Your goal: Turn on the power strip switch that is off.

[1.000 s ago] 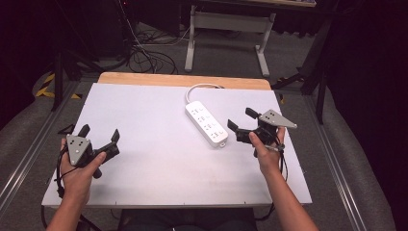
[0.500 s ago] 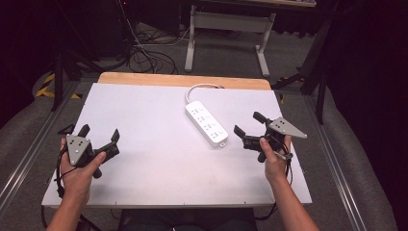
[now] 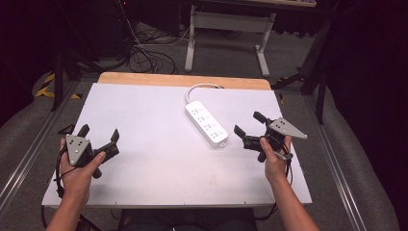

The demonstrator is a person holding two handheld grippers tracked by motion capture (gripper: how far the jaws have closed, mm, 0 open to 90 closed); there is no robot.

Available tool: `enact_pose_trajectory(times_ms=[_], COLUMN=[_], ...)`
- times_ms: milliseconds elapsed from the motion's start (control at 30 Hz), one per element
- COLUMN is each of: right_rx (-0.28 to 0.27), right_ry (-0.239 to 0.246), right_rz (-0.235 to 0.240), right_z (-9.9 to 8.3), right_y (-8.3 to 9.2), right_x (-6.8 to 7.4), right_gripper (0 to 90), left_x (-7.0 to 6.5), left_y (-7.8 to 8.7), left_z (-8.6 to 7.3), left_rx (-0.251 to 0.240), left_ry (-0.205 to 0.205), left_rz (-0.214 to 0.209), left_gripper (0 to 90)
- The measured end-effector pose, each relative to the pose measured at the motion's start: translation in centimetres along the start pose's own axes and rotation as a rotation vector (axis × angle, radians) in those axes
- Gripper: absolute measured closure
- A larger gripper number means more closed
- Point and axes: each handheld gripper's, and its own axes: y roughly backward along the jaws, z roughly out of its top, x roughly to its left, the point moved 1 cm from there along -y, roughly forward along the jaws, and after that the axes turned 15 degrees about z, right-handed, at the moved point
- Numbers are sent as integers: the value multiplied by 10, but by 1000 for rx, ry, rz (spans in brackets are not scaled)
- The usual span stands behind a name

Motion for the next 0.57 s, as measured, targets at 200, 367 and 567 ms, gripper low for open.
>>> enact_pose_trajectory(times_ms=[200,367,567], right_rx=[-5,-2,5], right_ry=[3,1,10], right_rz=[-1,-1,-11], right_z=[0,0,0], right_y=[1,0,0], right_x=[-1,0,-1], right_gripper=[37,37,37], left_x=[0,0,0], left_y=[0,0,0], left_z=[0,0,0], left_rx=[2,2,2], left_ry=[5,4,5], left_rz=[1,0,0], left_gripper=[63,63,63])
